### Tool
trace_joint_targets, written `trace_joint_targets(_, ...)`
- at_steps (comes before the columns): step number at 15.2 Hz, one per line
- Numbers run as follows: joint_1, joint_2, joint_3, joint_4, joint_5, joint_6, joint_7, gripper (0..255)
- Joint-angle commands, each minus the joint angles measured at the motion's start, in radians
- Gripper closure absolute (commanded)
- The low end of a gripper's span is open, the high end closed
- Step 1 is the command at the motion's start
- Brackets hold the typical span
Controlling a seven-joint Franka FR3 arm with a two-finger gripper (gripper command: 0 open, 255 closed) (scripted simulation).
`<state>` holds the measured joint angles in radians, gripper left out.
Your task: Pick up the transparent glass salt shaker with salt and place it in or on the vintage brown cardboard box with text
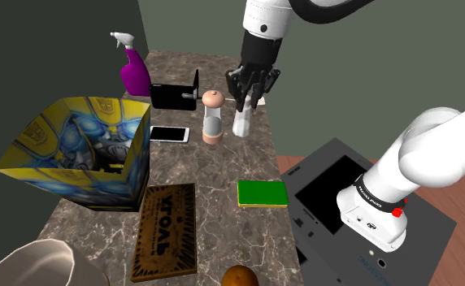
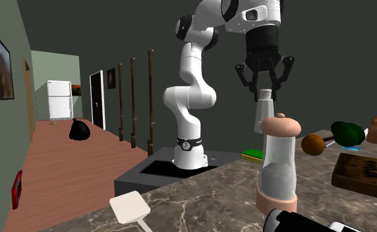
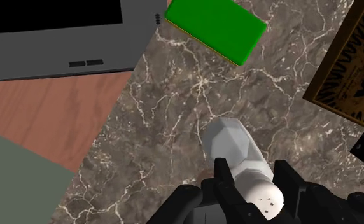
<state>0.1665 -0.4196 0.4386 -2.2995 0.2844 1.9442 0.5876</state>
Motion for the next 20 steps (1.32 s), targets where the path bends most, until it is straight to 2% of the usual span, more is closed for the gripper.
trace_joint_targets(1, 0.011, 0.029, 0.041, 0.037, 0.001, 0.002, 0.056, 255)
trace_joint_targets(7, 0.036, 0.137, 0.165, 0.163, -0.026, 0.007, 0.228, 255)
trace_joint_targets(12, 0.052, 0.266, 0.273, 0.298, -0.1, 0.007, 0.392, 255)
trace_joint_targets(17, 0.097, 0.445, 0.369, 0.464, -0.239, -0.012, 0.582, 255)
trace_joint_targets(19, 0.136, 0.529, 0.393, 0.543, -0.311, -0.03, 0.662, 255)
trace_joint_targets(20, 0.18, 0.608, 0.407, 0.619, -0.378, -0.053, 0.73, 255)
